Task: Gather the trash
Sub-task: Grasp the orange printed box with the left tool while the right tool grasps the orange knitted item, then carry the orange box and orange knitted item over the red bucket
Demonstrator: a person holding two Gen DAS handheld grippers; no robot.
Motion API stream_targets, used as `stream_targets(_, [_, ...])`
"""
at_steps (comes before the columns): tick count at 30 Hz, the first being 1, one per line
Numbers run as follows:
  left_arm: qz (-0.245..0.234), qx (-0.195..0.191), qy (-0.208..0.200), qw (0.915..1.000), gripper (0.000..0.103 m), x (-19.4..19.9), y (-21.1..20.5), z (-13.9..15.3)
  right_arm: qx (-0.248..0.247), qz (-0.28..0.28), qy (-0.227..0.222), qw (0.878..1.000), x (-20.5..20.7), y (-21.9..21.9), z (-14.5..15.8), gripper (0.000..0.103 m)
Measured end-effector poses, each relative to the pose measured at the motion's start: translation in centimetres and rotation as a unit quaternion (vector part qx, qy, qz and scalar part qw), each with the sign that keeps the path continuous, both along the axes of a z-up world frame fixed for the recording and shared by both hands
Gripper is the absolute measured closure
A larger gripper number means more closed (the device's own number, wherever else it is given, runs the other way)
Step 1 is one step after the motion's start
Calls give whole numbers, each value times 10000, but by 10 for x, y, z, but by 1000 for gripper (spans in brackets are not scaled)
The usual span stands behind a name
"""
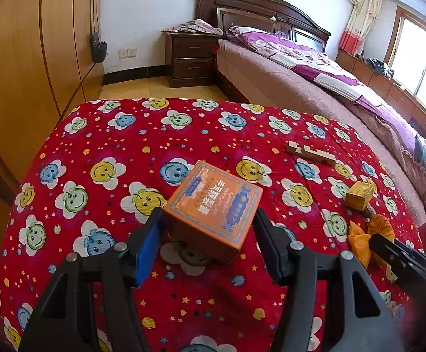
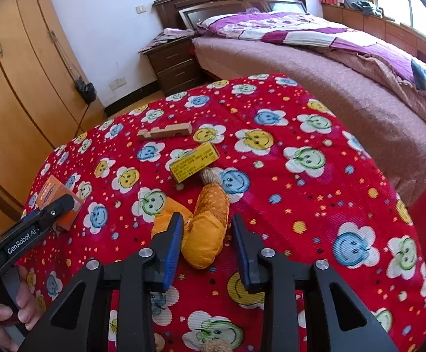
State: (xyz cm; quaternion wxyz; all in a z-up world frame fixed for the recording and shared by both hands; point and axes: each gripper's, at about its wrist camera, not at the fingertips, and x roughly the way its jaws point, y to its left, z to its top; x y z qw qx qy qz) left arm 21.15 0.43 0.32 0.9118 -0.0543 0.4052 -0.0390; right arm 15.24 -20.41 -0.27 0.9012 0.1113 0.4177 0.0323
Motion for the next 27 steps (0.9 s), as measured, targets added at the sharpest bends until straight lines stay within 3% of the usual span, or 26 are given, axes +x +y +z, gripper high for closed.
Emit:
stream_targets(7, [2, -48, 1, 10000, 41, -1, 2, 1, -3, 0, -96, 10000, -5, 0, 4, 83])
stream_targets(15, [-64, -281, 36, 9996, 41, -2, 5, 2, 276, -182, -413, 9986, -30, -14, 24, 84])
stream_targets(27, [-377, -287, -187, 9987, 41, -19, -14, 15, 482, -612, -1006, 9919, -89, -52, 65, 84])
